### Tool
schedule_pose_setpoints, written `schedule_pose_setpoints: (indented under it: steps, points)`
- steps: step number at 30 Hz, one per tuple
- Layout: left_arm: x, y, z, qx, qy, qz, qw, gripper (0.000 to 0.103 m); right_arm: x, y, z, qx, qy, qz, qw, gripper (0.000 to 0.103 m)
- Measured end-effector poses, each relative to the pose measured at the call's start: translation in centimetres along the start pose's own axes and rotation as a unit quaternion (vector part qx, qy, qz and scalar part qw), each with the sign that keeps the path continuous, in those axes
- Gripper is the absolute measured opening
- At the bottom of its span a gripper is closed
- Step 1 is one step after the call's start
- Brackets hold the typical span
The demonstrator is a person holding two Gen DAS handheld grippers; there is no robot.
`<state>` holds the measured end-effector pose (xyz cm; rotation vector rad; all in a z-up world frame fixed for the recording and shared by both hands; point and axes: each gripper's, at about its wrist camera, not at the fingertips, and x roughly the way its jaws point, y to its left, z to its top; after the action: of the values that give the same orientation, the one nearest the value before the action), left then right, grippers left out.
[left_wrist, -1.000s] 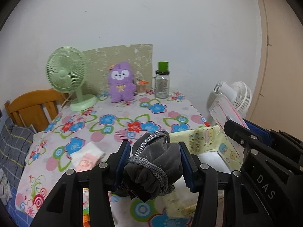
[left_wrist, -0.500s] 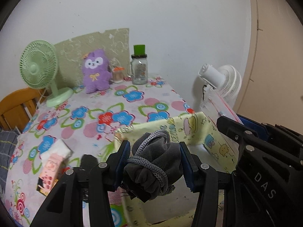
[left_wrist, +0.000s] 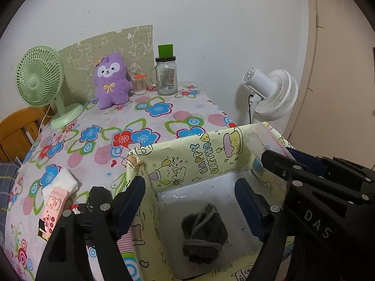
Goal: Organize soft objects
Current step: 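Open both grippers to drop the grey bundle and clear bag into the box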
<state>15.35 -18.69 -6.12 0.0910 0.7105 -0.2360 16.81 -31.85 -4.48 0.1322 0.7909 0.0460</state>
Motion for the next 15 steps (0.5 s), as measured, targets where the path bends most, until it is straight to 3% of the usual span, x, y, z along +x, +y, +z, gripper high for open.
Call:
schedule_pose_setpoints:
  steps: [3,5,10,15]
  points:
    - [-0.1,0.0,0.0,0.0,0.001,-0.005,1.0,0.083,-0.1,-0.1,-0.1,0.002,-0.001,-0.011,1.0,0.042]
    - [-0.5,0.0,0.0,-0.001,-0.004,-0.02,0.9998,0.092,-0.5,-0.2,-0.2,0.008,-0.005,-0.006,1.0,0.07]
    - [-1.4,0.3,-0.2,-0.004,-0.012,-0.014,0.9998,0.095,-1.6,0.5,-0.2,0.003,-0.018,-0.012,1.0,0.074]
    - [-2.5,1.0,-0.3,-0.009,-0.02,-0.008,0.9997,0.097,-2.8,1.0,-0.3,0.005,-0.034,-0.009,0.999,0.085]
